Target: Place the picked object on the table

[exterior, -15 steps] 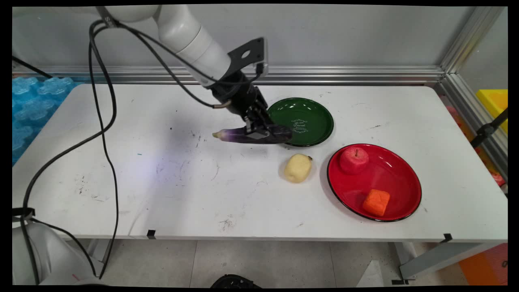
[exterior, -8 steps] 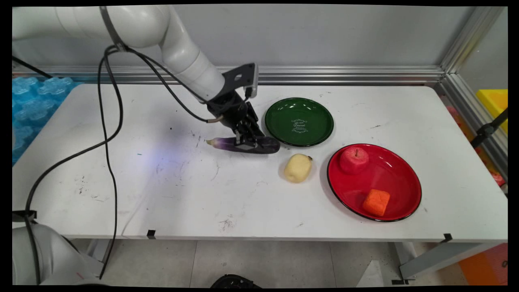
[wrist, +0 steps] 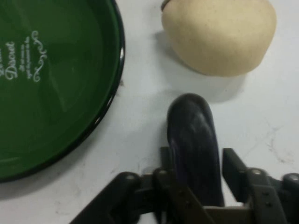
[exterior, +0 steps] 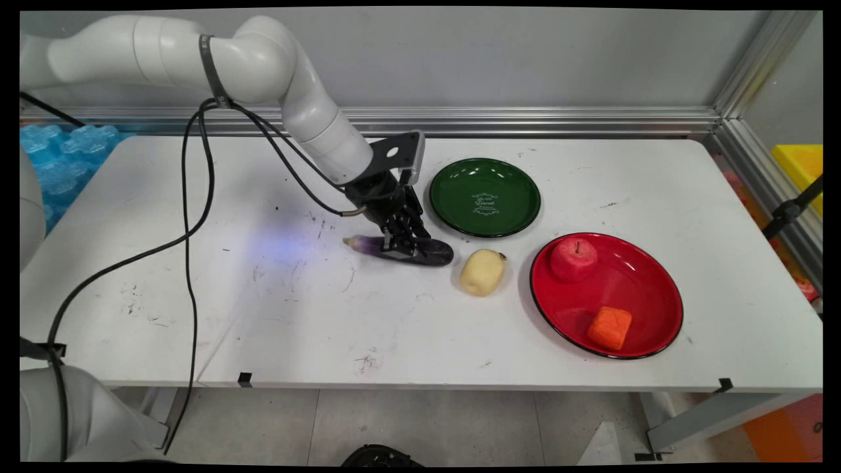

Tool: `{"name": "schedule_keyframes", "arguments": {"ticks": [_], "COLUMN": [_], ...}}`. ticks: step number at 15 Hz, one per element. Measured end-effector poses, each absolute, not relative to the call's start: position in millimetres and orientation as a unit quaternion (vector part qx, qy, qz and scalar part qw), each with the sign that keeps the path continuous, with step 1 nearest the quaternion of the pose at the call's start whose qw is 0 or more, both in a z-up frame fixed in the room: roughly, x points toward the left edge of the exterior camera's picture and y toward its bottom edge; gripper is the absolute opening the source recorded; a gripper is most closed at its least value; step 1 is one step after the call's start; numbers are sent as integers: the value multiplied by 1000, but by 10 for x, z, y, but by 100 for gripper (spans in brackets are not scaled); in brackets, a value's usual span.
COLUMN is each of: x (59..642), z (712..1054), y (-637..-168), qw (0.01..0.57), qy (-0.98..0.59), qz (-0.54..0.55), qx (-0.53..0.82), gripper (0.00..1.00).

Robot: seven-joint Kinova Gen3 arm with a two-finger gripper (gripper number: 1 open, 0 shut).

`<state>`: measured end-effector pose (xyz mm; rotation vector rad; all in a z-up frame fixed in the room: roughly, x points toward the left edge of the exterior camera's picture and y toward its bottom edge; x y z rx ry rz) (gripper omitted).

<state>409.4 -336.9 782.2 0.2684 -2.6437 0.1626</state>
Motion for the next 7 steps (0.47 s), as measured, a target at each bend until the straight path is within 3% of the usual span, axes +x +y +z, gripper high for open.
{"name": "schedule_keyframes", "arguments": {"ticks": [1,7], "x": [4090,4055], "z": [7805,7832], "y": [-3367,-3359], "qw": [238,250], "qy": [-965,-963], "qz": [59,64], "qx": [93,76], "gripper": [100,100]}}
